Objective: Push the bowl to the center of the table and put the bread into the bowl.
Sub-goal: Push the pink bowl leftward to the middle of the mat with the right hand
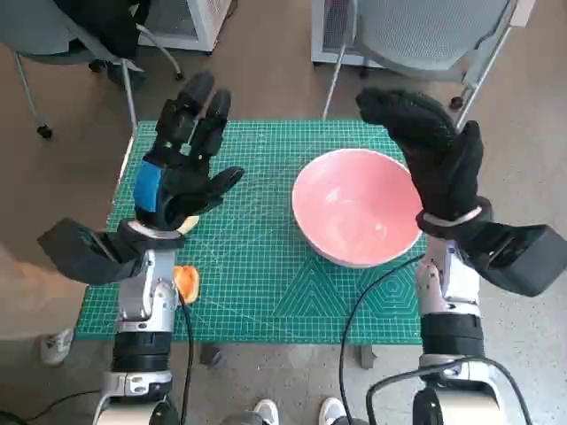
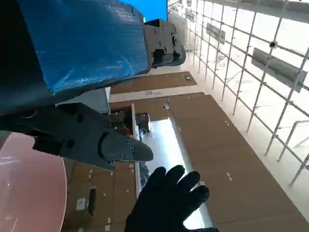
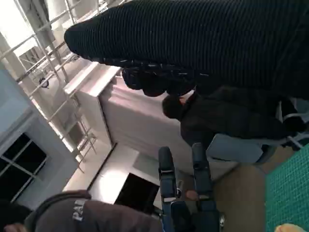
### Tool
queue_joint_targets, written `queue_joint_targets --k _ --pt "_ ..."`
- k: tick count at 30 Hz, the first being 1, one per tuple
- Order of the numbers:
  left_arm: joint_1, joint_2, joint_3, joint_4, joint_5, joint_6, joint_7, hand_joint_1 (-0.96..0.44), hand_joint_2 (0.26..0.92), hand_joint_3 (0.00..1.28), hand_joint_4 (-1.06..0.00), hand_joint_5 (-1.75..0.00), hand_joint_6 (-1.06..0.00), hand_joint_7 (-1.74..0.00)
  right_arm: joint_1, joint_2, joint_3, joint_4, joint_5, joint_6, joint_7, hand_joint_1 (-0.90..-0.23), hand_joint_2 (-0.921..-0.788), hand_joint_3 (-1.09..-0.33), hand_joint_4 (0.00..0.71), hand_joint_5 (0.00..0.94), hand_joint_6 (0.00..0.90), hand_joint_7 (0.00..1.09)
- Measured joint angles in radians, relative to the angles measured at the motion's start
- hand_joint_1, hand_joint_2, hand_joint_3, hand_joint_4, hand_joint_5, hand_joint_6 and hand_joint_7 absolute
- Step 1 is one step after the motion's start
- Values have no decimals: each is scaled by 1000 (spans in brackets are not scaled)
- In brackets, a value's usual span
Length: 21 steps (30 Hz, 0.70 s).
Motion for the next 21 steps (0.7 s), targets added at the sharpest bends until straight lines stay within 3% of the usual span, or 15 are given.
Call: queue_joint_targets --k 21 --pt "0 10 -4 3 1 0 -1 -384 921 158 -82 -5 -11 -484 0 -4 0 -11 3 11 3 -658 -921 -841 33 0 -1 281"
